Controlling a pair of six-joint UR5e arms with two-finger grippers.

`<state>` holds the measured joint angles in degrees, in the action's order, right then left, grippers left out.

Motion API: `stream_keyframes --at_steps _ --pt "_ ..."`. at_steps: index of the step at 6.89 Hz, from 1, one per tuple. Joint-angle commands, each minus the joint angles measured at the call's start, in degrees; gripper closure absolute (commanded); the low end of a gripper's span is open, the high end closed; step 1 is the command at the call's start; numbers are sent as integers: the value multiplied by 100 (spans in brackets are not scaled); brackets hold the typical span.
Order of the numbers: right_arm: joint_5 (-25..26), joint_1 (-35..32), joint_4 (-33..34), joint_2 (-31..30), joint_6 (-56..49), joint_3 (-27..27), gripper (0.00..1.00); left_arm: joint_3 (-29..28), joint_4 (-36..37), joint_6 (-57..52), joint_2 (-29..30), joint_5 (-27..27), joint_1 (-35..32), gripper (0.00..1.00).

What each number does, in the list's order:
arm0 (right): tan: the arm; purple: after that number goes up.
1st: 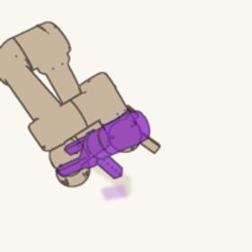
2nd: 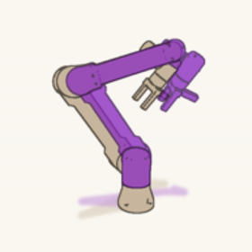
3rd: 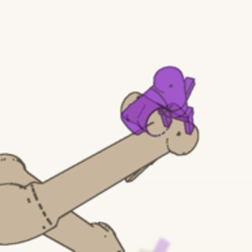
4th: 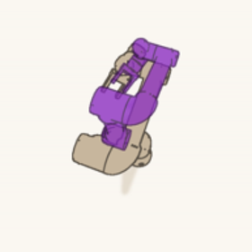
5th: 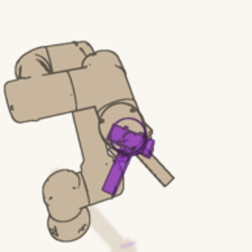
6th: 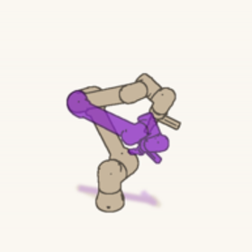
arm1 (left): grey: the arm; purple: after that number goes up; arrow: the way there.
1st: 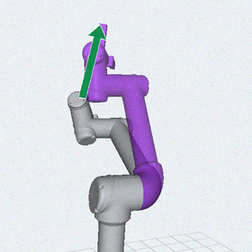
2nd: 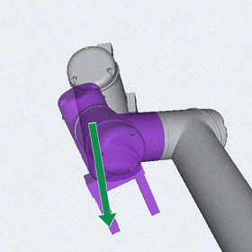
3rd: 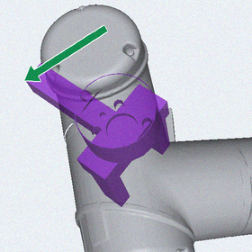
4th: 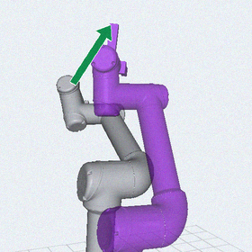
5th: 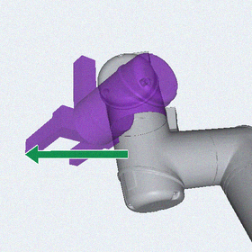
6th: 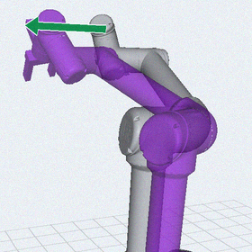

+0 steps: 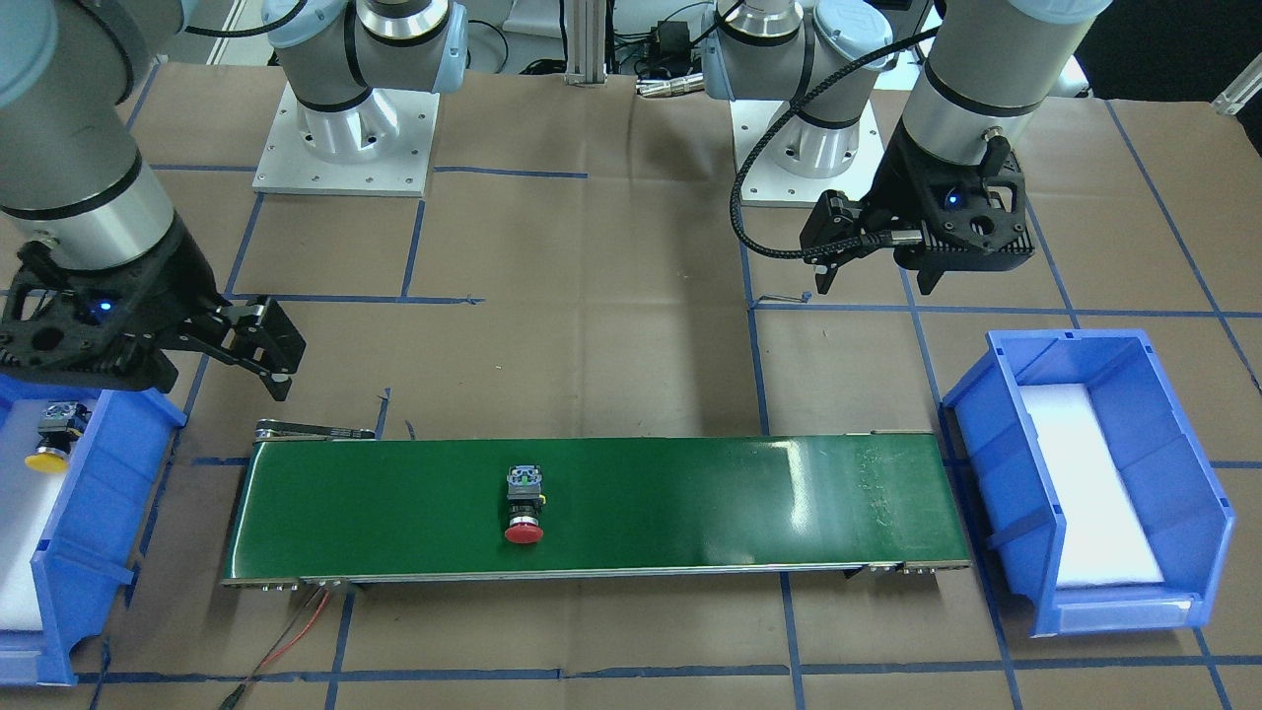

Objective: Transport two buttons from left to right
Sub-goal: 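Move the right gripper to the red button on the conveyor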

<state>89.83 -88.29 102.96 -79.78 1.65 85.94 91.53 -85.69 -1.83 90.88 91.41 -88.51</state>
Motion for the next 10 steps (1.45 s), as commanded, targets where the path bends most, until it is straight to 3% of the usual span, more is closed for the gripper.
stream_keyframes --at_steps 1,3,5,10 --pt "-71 -257 258 -55 46 342 0 14 0 -11 -1 0 0 0" --pt "-193 -303 1292 -205 194 1088 0 14 0 -11 -1 0 0 0" --pt "-449 -294 1997 57 326 1285 1 14 0 -11 -1 0 0 0" --pt "-458 -373 2413 1059 652 1154 1 14 0 -11 -1 0 0 0"
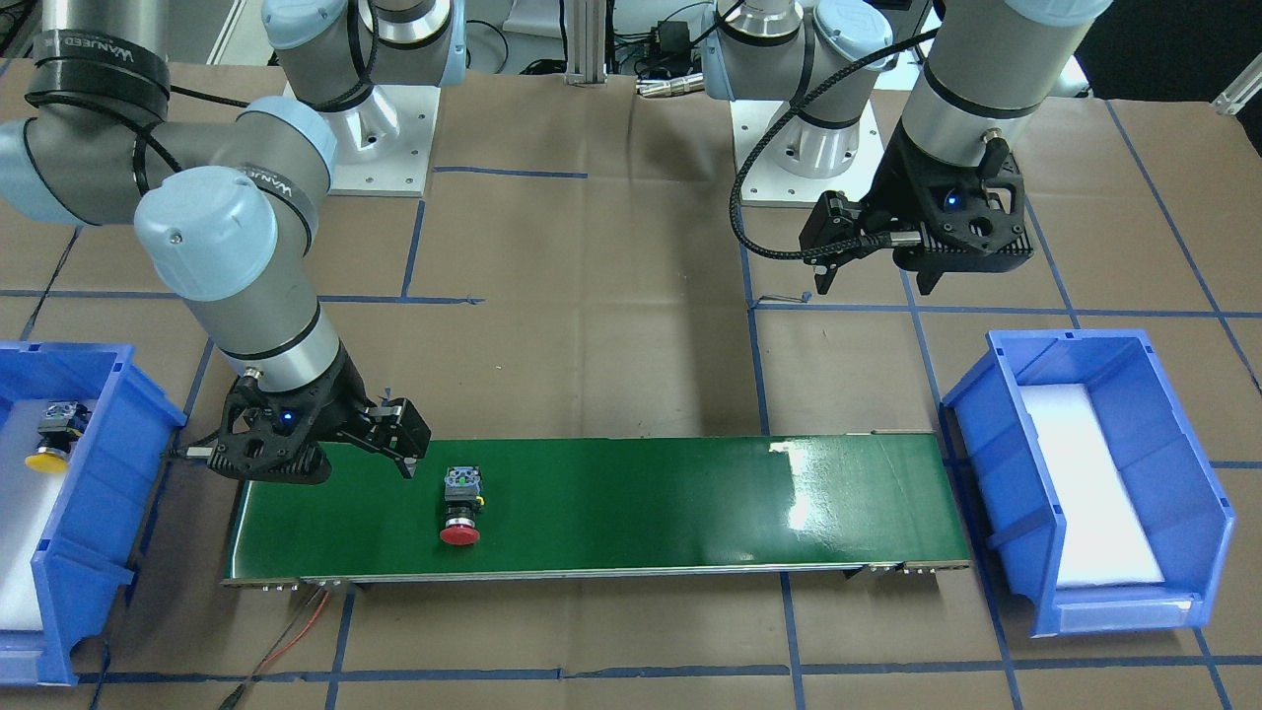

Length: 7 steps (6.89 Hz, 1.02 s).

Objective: Transport two buttons from left to right
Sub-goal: 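Grasp the red button and lift it with the right gripper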

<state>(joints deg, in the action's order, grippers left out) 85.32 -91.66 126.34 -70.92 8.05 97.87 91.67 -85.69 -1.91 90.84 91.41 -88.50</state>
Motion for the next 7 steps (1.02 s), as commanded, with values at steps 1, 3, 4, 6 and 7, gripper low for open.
stream_keyframes --at_steps 1,3,4,6,7 --pt "11 -167 180 331 82 -214 1 9 0 -3 -5 0 0 0" --pt "29 -300 198 595 311 -321 1 9 0 -3 -5 0 0 0" --pt "55 -300 198 631 311 -295 2 9 0 -3 -5 0 0 0" --pt "125 -300 128 754 311 -260 13 17 0 6 -14 0 0 0" --pt "143 -300 50 755 328 -268 35 17 0 -3 -14 0 0 0"
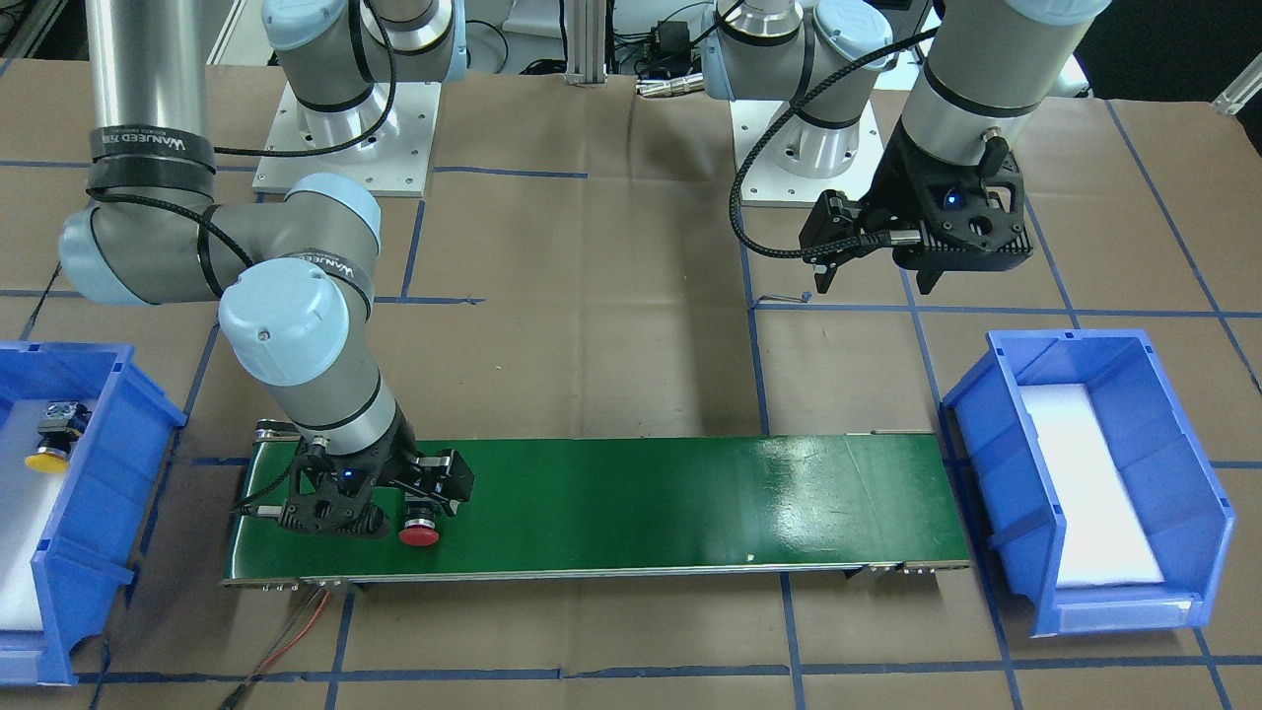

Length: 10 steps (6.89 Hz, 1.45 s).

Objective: Transport two buttons from left to right
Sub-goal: 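Grasp the red button and lift it with the right gripper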

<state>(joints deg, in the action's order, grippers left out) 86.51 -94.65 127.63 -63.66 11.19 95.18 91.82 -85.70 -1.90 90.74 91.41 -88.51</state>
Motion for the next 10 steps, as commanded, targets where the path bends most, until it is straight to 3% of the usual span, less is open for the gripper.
stream_keyframes --at_steps 1,2,3,5,7,10 --pt "7 16 -516 12 -38 -61 74 3 0 -4 -3 0 0 0" --pt "-2 34 -694 -15 -73 -96 91 -6 9 5 -3 0 0 0" --pt "6 60 -705 -58 -91 -149 94 -6 0 5 -3 0 0 0" --pt "7 357 -1420 -364 -326 -524 96 -6 0 5 -3 0 0 0" --pt "24 1565 -2931 -1040 -1814 -1105 96 -6 0 5 -3 0 0 0" --pt "209 2992 -3026 -1290 -3838 -1370 96 -6 0 14 -12 0 0 0"
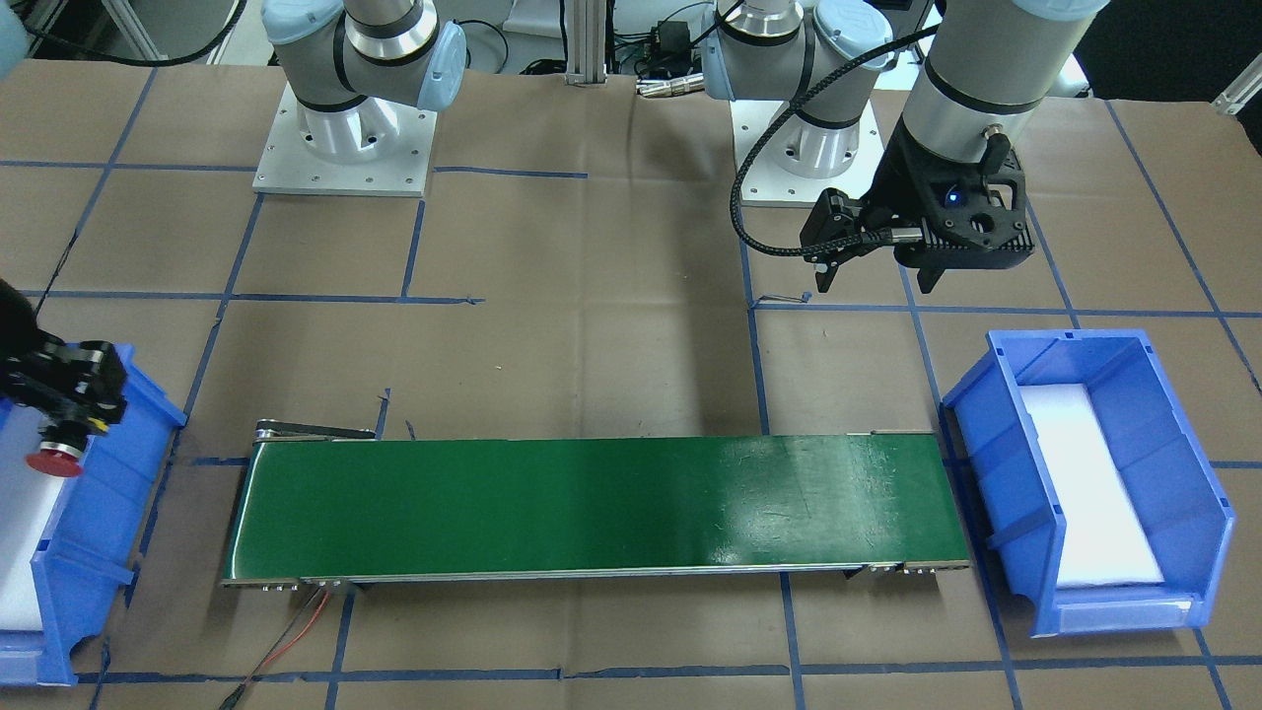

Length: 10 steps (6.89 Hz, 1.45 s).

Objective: Transport two buttons from left to right
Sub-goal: 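Lower the red button into the blue bin beside the yellow one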

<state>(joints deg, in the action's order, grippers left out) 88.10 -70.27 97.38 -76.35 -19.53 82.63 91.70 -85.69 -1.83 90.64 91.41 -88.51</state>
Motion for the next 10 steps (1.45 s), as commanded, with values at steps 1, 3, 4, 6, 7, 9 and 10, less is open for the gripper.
stream_keyframes --at_steps 1,3,4,6,7,9,10 --pt "32 802 235 58 -946 -98 96 6 0 7 -3 0 0 0" --pt "23 935 1122 759 -1639 -107 96 6 0 24 6 -9 0 0" --pt "23 1006 1299 1006 -1781 -116 96 -20 0 33 41 -9 0 0" --pt "58 1015 1520 1428 -1906 -116 96 -20 0 33 41 0 0 0" --pt "58 1015 1521 1613 -1906 -124 96 -46 0 33 50 -17 0 0" --pt "58 1015 1687 1886 -1870 -81 95 -55 0 33 59 -9 0 0" --pt "76 1007 1688 1939 -1870 -28 95 -55 0 33 68 -9 0 0"
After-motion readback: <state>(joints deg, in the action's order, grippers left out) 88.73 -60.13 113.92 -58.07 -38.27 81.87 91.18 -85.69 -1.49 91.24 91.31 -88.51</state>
